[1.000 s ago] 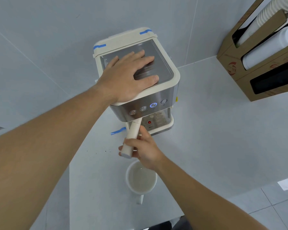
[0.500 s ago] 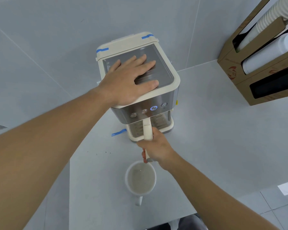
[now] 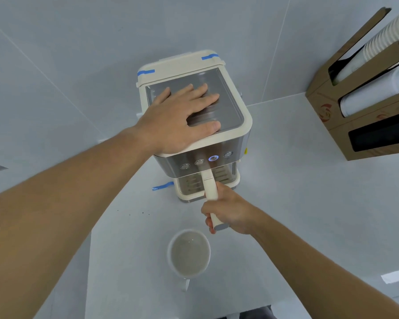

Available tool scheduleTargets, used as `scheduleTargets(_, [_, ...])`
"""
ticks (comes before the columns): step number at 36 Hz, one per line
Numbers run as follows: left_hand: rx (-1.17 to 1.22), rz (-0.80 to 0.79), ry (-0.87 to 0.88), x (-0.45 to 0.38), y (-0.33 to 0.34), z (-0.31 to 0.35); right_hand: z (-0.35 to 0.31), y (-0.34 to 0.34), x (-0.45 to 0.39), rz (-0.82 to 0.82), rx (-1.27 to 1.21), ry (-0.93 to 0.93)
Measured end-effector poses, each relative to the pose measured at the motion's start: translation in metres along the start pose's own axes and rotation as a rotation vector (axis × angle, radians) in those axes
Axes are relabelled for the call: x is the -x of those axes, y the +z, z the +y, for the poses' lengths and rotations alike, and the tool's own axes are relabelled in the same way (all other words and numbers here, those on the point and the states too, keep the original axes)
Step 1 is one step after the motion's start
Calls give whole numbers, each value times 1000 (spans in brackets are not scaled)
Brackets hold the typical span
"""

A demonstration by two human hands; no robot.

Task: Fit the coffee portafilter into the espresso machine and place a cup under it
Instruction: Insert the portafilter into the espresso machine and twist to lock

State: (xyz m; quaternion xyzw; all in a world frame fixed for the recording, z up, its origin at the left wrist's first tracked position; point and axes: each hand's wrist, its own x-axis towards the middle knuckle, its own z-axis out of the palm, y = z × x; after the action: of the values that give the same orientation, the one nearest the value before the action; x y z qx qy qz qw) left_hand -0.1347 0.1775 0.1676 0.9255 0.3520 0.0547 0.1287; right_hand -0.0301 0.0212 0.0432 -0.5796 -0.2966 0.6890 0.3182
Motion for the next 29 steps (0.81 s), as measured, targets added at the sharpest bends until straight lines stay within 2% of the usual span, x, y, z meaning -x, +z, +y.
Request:
scheduleTargets(11, [14,6,-6,1,-2,3,-3,0,4,-1,41,-11])
scheduleTargets(22, [53,30,-24,5,-8,12,-7,-7,20,137,179,-31])
scheduleTargets(29, [100,74,-25,17,-17,22,-12,-9,33,157,217,-63])
